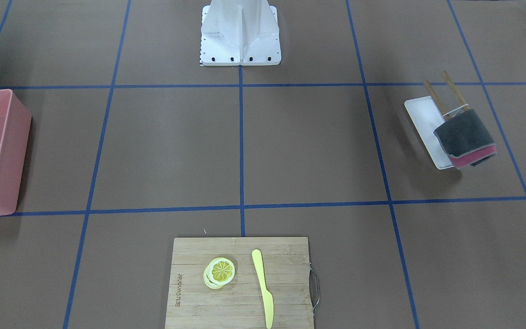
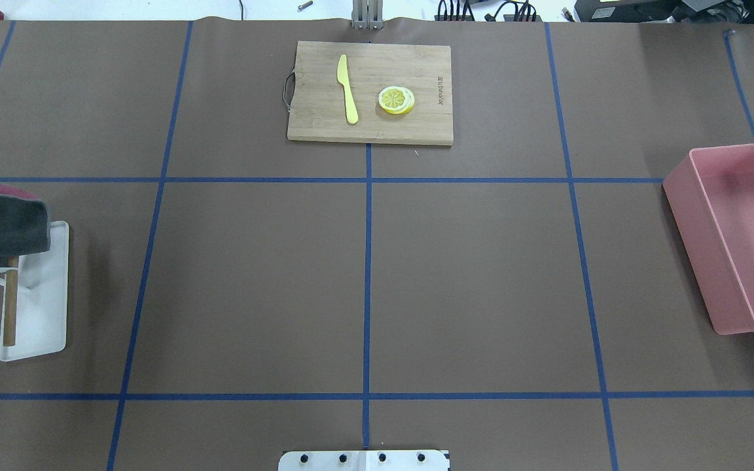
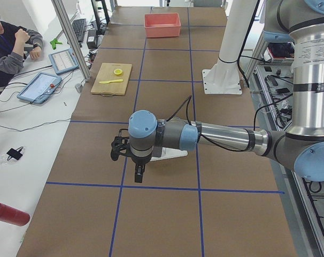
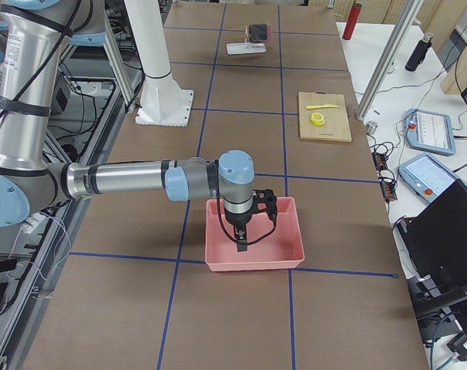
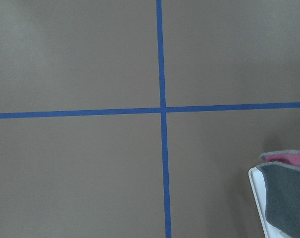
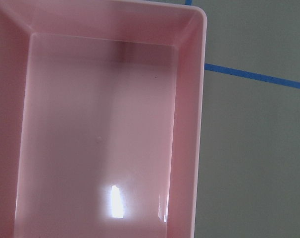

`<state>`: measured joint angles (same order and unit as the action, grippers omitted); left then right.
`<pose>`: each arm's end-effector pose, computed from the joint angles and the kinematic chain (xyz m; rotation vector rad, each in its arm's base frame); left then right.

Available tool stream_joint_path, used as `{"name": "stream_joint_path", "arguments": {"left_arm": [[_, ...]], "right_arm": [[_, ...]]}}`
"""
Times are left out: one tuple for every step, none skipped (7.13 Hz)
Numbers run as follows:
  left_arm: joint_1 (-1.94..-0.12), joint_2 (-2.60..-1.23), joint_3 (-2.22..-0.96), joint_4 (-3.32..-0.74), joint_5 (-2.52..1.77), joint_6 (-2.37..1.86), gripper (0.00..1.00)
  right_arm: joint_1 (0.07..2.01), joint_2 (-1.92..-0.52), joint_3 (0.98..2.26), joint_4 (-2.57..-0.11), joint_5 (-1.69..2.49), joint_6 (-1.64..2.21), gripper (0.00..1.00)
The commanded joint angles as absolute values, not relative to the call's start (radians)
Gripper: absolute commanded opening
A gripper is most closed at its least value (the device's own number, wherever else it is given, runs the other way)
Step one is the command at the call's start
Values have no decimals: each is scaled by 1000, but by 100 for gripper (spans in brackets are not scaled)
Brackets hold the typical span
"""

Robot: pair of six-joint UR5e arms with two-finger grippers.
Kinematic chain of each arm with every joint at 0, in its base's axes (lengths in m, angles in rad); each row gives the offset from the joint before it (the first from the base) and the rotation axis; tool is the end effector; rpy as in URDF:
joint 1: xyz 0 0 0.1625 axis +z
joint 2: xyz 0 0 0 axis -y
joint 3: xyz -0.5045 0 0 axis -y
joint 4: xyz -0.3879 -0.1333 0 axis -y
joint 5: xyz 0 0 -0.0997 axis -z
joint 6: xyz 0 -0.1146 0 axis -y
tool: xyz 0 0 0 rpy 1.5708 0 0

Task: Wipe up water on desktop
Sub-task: 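Lower the left gripper onto the grey cloth on the white rack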

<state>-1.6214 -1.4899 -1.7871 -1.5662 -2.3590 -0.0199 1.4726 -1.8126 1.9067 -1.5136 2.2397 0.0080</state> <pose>-0.0749 -0.4498 0.6801 0.1360 0.7850 -0.0152 0.0249 -0.3818 0.6897 0.1101 -0.6749 -0.1373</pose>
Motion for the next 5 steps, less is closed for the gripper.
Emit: {"name": "stream_joint_path", "arguments": {"left_arm": [[-1618, -1488, -1789, -1566, -2359, -20, 98], [-1618, -1488, -1796, -1566, -2359, -20, 98], [-1618, -1489, -1798, -1566, -2358, -20, 98], [-1618, -1488, -1798, -1565, -2356, -20, 98], [-1618, -1486, -1795, -1565, -2350, -20, 98]], "right_arm": [[1473, -1813, 1907, -1513, 2241, 12, 100], [1473, -1813, 1908, -1511, 2241, 12, 100], [1473, -1818, 1908, -1514, 2240, 9, 100], [1473, -1816, 1908, -1513, 2231, 9, 100], [1473, -1813, 1910, -1513, 2230, 9, 100]]}}
